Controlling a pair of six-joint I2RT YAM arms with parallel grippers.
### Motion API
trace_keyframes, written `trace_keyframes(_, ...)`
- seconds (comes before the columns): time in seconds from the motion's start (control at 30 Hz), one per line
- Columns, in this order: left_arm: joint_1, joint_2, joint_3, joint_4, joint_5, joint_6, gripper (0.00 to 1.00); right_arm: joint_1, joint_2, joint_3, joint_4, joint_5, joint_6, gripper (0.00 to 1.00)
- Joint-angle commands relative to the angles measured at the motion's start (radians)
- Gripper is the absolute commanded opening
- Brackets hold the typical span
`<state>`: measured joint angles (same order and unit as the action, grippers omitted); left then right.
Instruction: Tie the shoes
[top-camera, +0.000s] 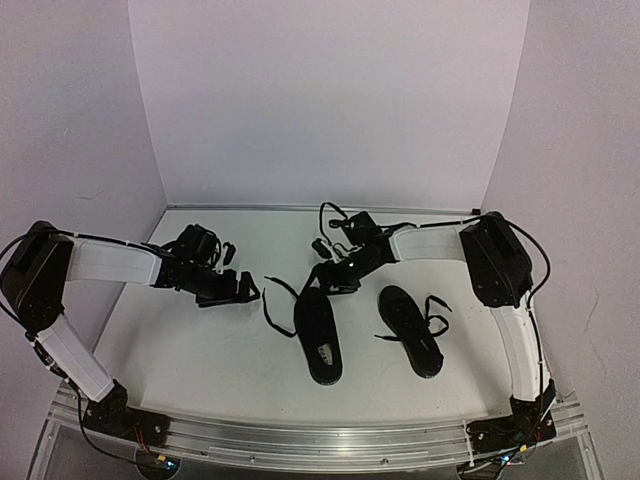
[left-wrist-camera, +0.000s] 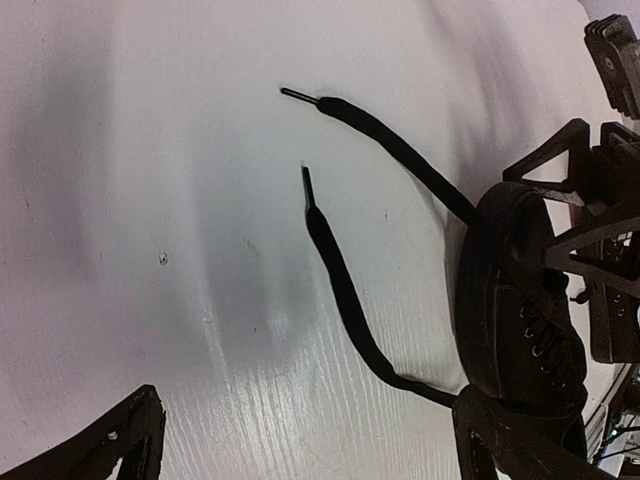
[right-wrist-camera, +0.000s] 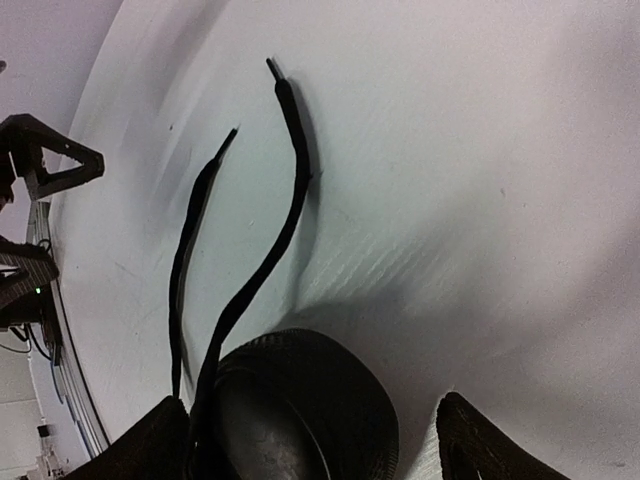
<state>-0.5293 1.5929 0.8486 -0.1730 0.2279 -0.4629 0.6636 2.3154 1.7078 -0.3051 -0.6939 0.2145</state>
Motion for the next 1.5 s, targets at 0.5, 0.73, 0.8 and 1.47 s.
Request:
trace_keyframes(0.5, -0.043, 0.152, 0.151, -0.037, -0.033, 0.017, 0.54, 0.025, -0.293, -0.402, 0.217, -0.050, 0.141, 0.53)
trace_keyframes(0.73, -0.084, 0.243, 0.228, -0.074, -0.108, 0.025, 0.54, 0.062, -0.318, -0.452, 0.248, -0.050, 0.184, 0.53)
trace_keyframes(0.8, -0.101, 0.285, 0.273, -0.109, -0.155, 0.035, 0.54, 0.070, -0.336, -0.460, 0.248, -0.052, 0.193, 0.54)
trace_keyframes(1.47, -0.167, 0.164, 0.035, 0.138, -0.234, -0.160, 0.00, 0.096, -0.105, 0.168, -0.167, 0.325, -0.052, 0.54)
